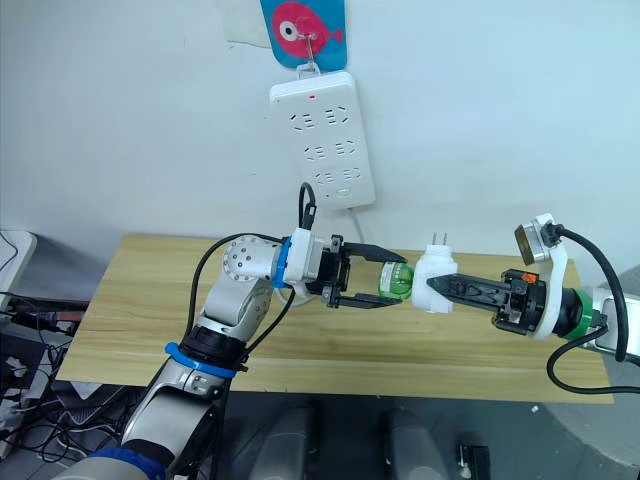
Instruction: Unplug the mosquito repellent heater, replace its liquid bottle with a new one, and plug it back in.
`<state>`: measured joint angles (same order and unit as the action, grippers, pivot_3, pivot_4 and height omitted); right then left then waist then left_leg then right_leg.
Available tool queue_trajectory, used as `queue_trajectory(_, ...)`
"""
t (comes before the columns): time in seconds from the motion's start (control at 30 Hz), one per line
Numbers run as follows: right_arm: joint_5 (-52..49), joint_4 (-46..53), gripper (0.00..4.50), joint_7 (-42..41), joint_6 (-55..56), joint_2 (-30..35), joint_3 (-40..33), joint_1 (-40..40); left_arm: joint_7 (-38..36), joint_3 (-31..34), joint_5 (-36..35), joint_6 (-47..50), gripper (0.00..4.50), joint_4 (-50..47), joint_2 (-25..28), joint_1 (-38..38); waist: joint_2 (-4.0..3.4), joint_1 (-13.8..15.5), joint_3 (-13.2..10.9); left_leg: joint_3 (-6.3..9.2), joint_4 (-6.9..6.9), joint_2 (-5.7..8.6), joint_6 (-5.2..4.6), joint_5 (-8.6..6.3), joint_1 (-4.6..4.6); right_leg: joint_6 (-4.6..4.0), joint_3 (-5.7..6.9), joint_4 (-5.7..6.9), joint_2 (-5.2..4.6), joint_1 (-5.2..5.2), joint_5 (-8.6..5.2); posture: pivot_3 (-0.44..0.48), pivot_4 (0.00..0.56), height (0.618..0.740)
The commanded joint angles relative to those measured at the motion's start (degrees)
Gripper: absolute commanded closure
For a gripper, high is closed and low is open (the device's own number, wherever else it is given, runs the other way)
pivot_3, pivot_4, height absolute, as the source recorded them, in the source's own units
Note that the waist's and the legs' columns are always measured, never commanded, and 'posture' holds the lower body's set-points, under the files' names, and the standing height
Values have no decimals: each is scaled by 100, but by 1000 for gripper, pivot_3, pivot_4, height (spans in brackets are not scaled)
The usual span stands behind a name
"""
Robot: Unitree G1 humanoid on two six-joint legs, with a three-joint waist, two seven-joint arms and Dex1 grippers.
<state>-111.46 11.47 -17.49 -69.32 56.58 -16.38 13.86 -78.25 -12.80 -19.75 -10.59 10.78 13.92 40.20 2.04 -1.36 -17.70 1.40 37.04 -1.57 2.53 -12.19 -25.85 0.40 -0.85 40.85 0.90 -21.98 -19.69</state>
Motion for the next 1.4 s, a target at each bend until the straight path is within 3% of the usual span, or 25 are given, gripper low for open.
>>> queue_trajectory(0.03, -154, 288, 1522, -358, -43, 173, -65, -42, 104, -5, -442, 962, 1542, -425, 58, 14, 0, 0, 0, 0, 0, 0, 0, 0, 0, 0, 0, 0, 0, 0, 0, -8, 313, 740)
queue_trajectory(0.27, -154, 489, 1522, -466, 127, 311, -50, -235, 309, 62, -1093, 2819, 1542, -1046, 272, 54, 0, -8, 0, 4, 1, -1, 0, 0, 0, 0, 1, 1, 0, 0, 0, -7, 310, 740)
queue_trajectory(0.7, -154, 474, 1522, -413, 195, 289, 4, -219, 368, 49, -619, 2035, 1542, -860, 227, 91, 0, -2, 0, 1, 1, 0, 1, 1, 0, 0, 0, -1, 0, 0, 0, 1, 305, 740)
queue_trajectory(0.77, -154, 479, 1522, -401, 205, 282, 10, -218, 365, 52, -610, 2009, 2138, -826, 219, 93, 0, -2, 0, 1, 1, 0, 1, 1, 0, 0, 0, -1, 0, 0, 0, 2, 305, 740)
queue_trajectory(1.0, -154, 507, 1522, -415, 212, 307, 20, -204, 352, 30, -649, 2145, 2210, -825, 212, 107, 0, -2, 0, 1, 1, -1, 1, 1, 0, 0, 0, 0, 0, 0, 0, 0, 301, 740)
queue_trajectory(1.07, -154, 559, 1522, -415, 228, 352, 21, -220, 381, 30, -791, 2527, 2210, -903, 257, 112, 0, -2, 0, 2, 1, -1, 1, 1, 0, 0, 1, 0, 0, 0, 0, 1, 300, 740)
queue_trajectory(1.4, -154, 960, 1522, -316, 500, 588, 93, -299, 1157, 284, -2329, 6513, 2210, -1135, 604, 472, 0, -17, 0, 12, 2, -2, 1, 1, -1, 1, 2, 1, 0, 0, 0, 4, 307, 740)
